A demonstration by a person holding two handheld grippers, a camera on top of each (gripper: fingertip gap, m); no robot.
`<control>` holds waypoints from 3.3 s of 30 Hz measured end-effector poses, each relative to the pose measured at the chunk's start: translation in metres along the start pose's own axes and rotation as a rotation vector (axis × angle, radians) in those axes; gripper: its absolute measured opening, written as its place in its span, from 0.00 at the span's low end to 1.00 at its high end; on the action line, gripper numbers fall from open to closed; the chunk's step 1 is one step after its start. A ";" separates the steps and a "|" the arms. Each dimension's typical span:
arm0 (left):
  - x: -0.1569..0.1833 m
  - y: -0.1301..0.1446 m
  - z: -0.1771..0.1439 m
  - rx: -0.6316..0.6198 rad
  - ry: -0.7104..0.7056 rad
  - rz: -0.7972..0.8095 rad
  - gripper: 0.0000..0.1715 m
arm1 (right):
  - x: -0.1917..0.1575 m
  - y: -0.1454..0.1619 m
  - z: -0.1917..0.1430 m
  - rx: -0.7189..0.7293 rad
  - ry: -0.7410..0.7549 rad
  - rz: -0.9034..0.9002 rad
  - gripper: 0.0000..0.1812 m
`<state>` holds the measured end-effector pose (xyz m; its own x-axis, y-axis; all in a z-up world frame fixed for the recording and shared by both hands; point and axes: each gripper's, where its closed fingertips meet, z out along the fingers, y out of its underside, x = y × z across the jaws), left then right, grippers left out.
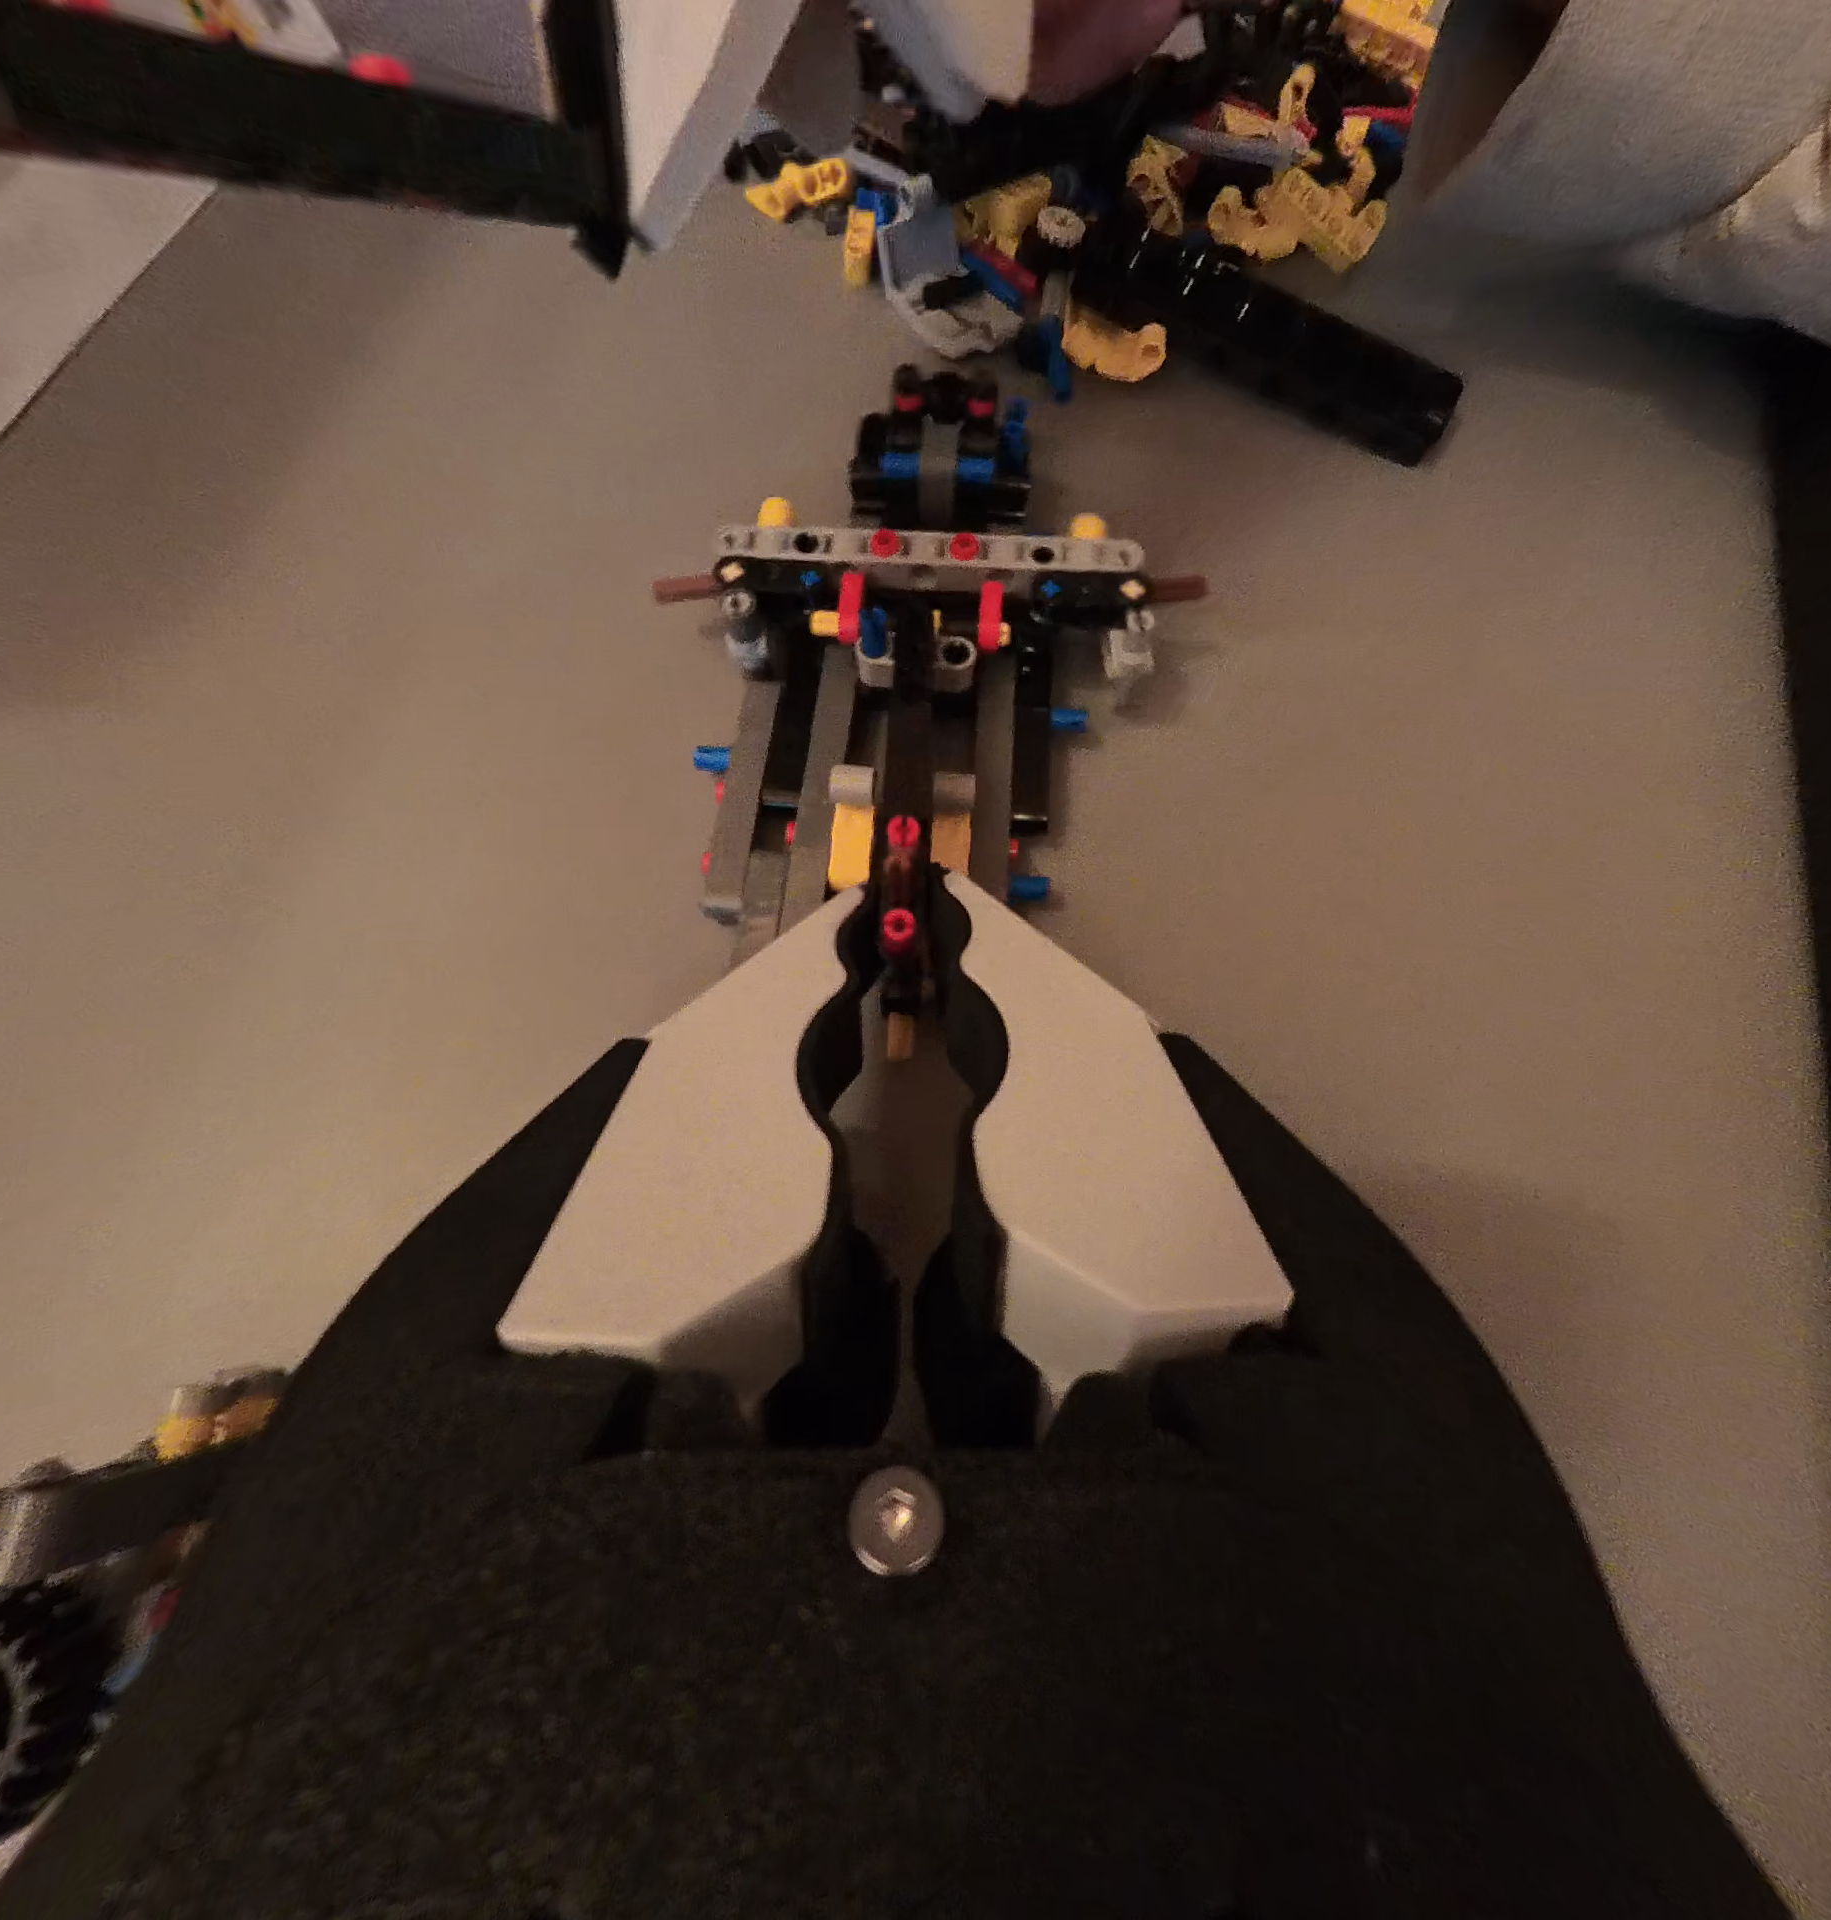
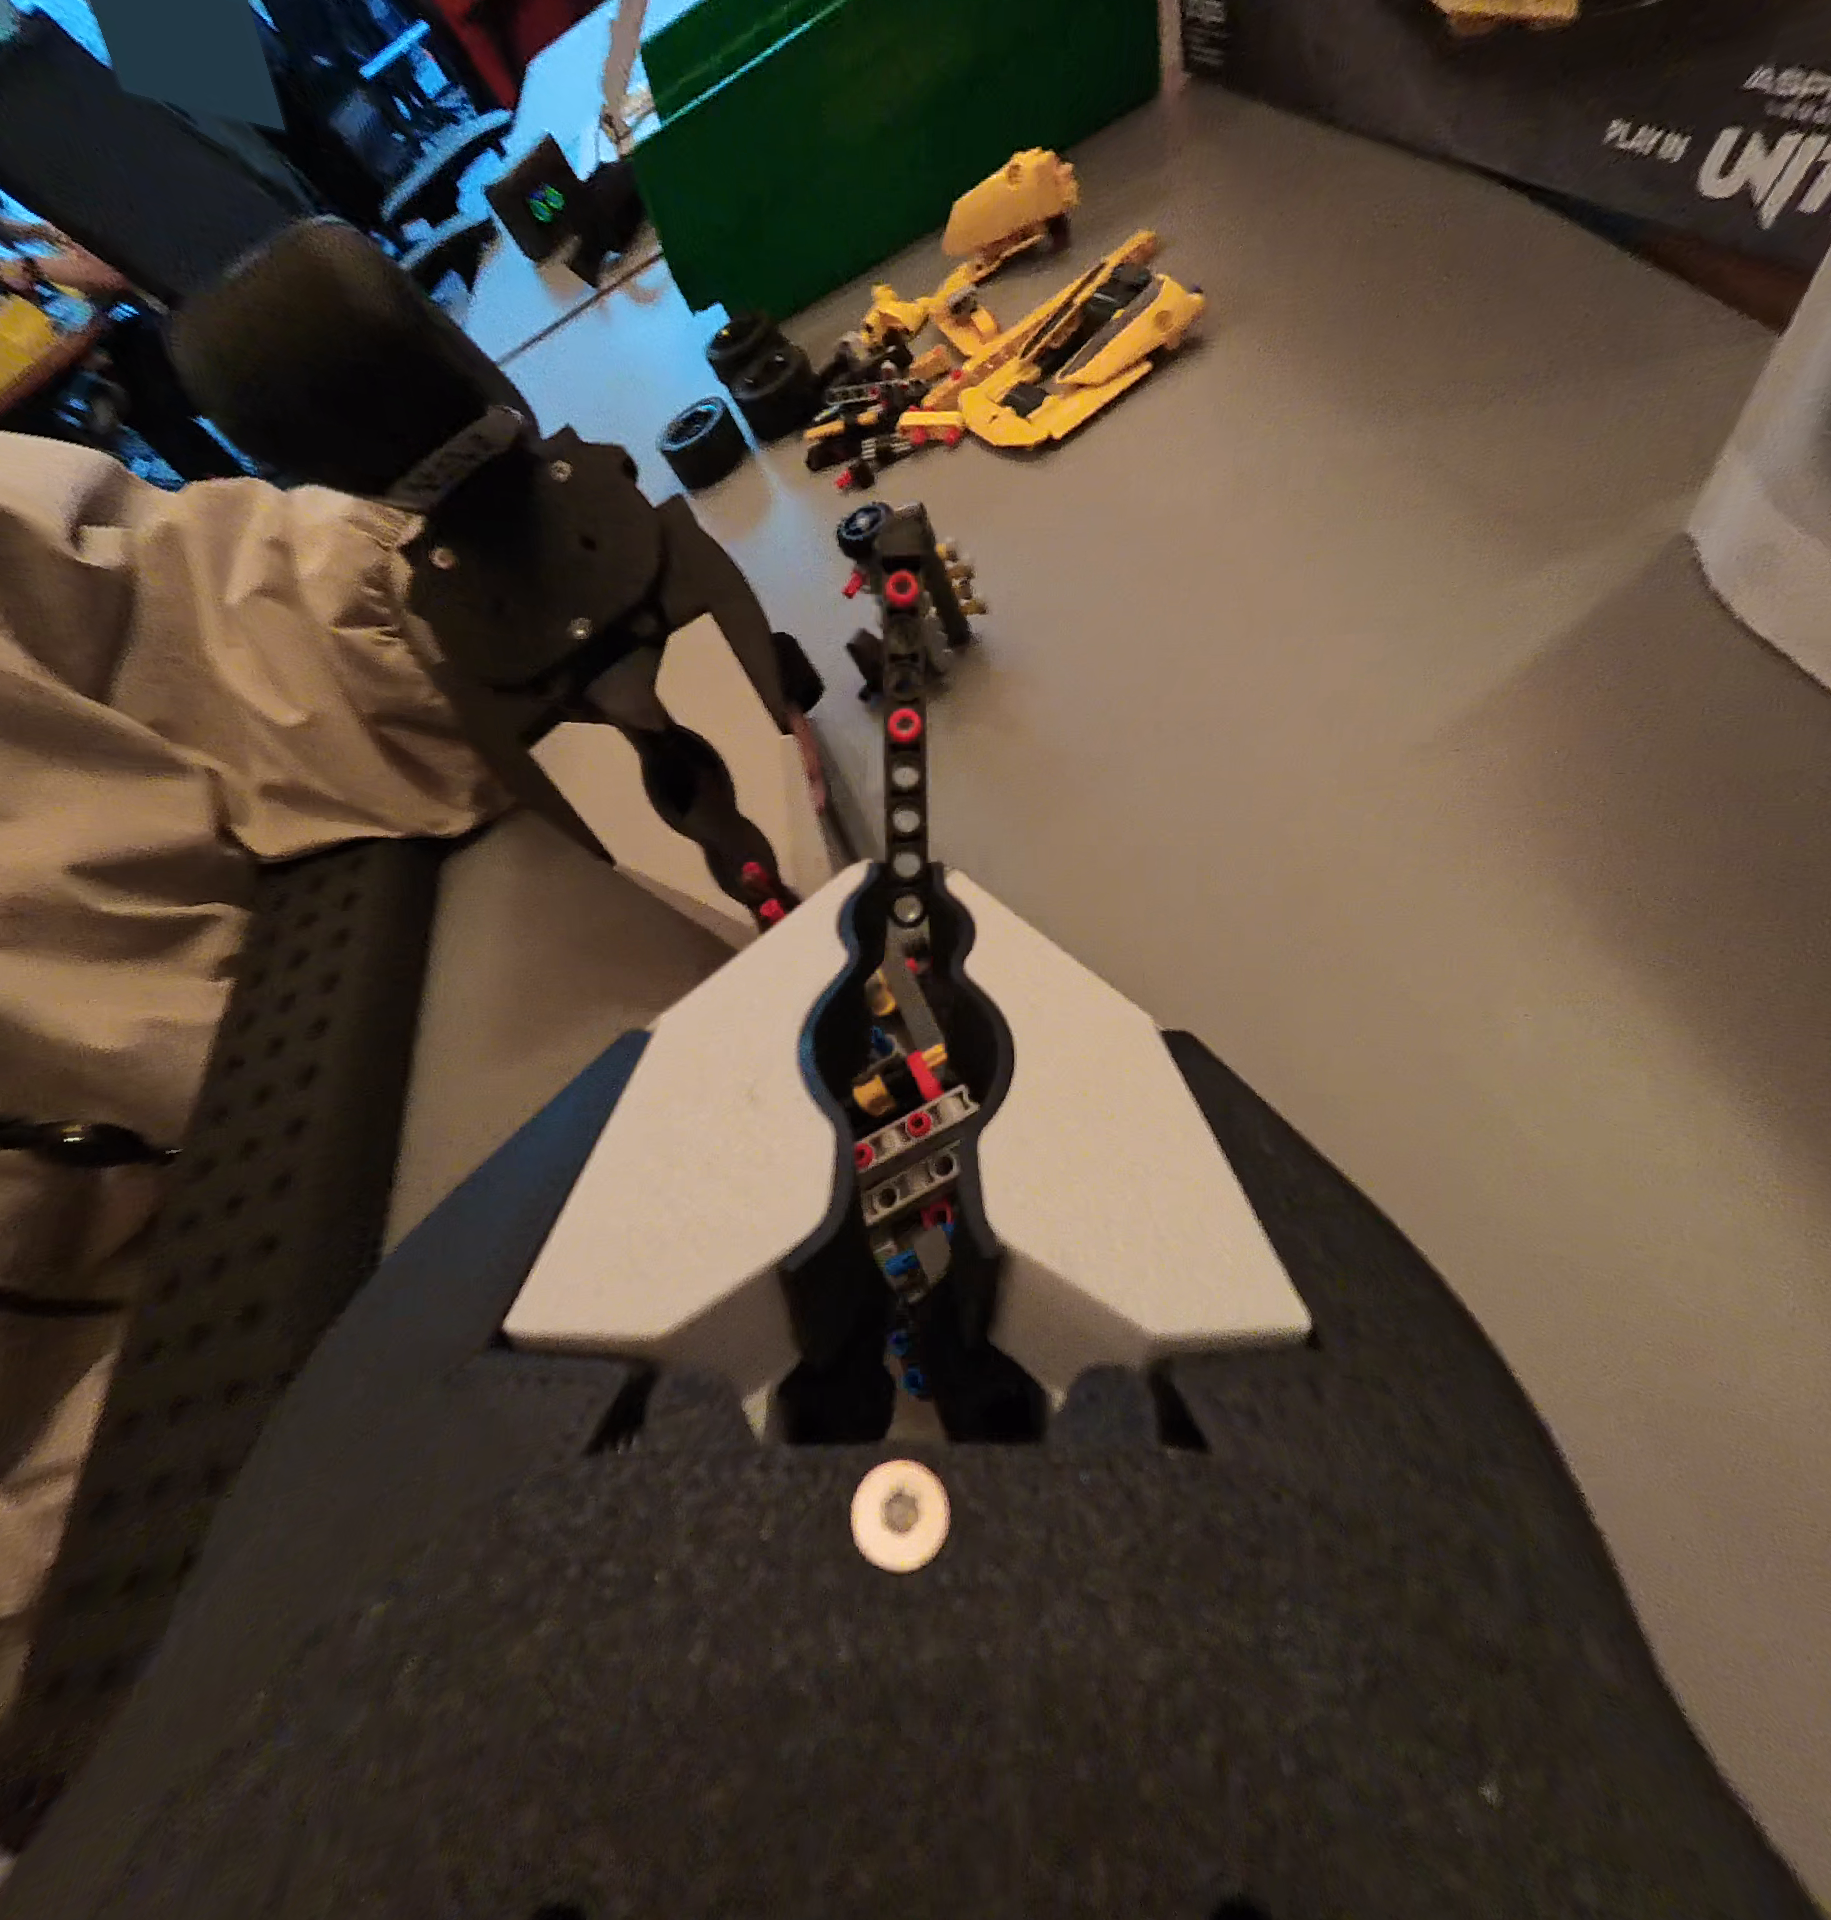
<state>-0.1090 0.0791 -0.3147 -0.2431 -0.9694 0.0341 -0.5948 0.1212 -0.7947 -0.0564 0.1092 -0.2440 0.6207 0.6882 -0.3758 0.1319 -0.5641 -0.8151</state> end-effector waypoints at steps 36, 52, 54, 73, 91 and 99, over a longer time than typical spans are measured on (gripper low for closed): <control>-0.104 0.052 -0.176 0.036 -0.194 -0.268 0.04 | 0.000 0.016 0.046 -0.102 0.164 -0.212 0.20; -0.089 0.088 -0.136 -0.209 -0.165 -0.267 0.23 | -0.013 0.044 0.015 -0.226 0.039 -0.182 0.22; -0.099 0.071 -0.145 -0.143 -0.244 -0.230 0.24 | -0.027 0.045 0.020 -0.233 -0.003 -0.259 0.21; 0.011 -0.002 0.007 -0.037 0.087 0.024 0.14 | -0.031 0.054 0.048 -0.305 -0.024 -0.344 0.07; 0.008 -0.006 0.008 0.002 0.104 0.012 0.05 | -0.032 0.056 0.047 -0.355 -0.047 -0.305 0.04; 0.012 0.000 0.000 0.000 0.108 0.011 0.05 | -0.013 0.000 -0.035 0.054 -0.108 -0.082 0.03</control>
<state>-0.1123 0.0681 -0.3144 -0.3306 -0.9394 0.0905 -0.5918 0.1316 -0.7953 -0.0370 0.0841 -0.2237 0.5227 0.7774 -0.3499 0.1354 -0.4809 -0.8663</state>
